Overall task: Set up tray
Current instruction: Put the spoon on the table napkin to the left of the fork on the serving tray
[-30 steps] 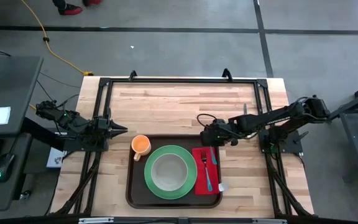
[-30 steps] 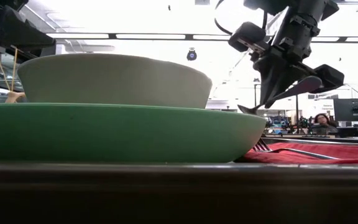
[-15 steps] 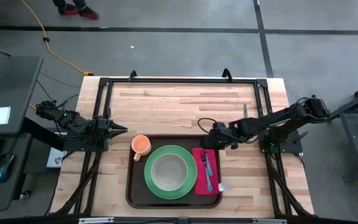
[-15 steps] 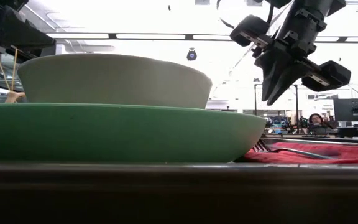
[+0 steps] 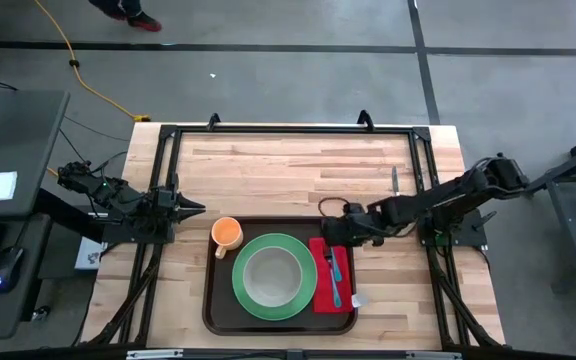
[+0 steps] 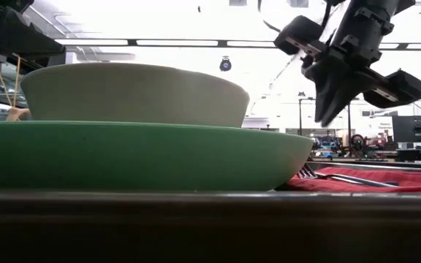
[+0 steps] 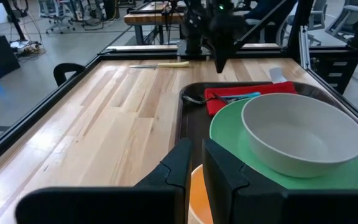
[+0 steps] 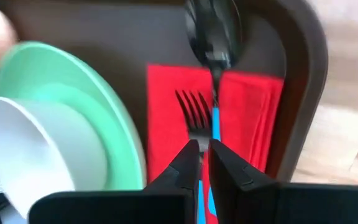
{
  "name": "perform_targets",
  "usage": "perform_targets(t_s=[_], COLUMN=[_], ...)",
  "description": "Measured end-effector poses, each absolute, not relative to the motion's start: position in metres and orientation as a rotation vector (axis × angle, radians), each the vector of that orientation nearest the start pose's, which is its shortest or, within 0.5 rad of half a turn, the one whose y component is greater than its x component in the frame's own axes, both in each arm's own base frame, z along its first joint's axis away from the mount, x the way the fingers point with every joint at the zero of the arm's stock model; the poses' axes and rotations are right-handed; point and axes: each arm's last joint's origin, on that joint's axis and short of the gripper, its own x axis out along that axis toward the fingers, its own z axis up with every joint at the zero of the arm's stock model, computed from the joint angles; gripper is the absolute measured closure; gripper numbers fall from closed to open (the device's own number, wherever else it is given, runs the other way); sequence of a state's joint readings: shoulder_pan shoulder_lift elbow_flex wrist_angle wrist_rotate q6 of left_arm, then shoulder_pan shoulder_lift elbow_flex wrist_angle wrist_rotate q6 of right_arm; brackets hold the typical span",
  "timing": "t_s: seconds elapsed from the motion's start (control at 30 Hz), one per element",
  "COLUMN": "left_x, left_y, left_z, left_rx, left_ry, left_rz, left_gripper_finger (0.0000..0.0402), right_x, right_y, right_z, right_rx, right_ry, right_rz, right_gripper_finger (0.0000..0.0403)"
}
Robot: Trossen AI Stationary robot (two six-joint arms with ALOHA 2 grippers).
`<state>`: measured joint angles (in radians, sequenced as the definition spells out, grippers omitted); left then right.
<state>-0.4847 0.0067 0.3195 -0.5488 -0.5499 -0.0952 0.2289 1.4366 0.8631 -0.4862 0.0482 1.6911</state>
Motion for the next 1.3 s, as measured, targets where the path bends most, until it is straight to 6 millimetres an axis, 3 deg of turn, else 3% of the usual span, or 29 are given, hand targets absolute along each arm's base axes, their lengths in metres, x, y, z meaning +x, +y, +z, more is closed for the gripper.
perform_targets(t_s=[0.3,1.3], left_x=[0.061,0.060], left_y=[-0.015,-0.015], left_z=[0.216,0.215], left_rx=[0.007,0.011], left_ry=[0.201,0.209], left_rz=[0.076,0.077], left_gripper_finger=[0.0332,0.0332], right_x=[0.276,0.279], right_y=[0.078,0.068], right_z=[0.173,0.168], right_rx=[1.409,1.399], right_ry=[0.978,1.000], right_rz=[-0.741,-0.755], right_gripper_finger=[0.0386,0.0382])
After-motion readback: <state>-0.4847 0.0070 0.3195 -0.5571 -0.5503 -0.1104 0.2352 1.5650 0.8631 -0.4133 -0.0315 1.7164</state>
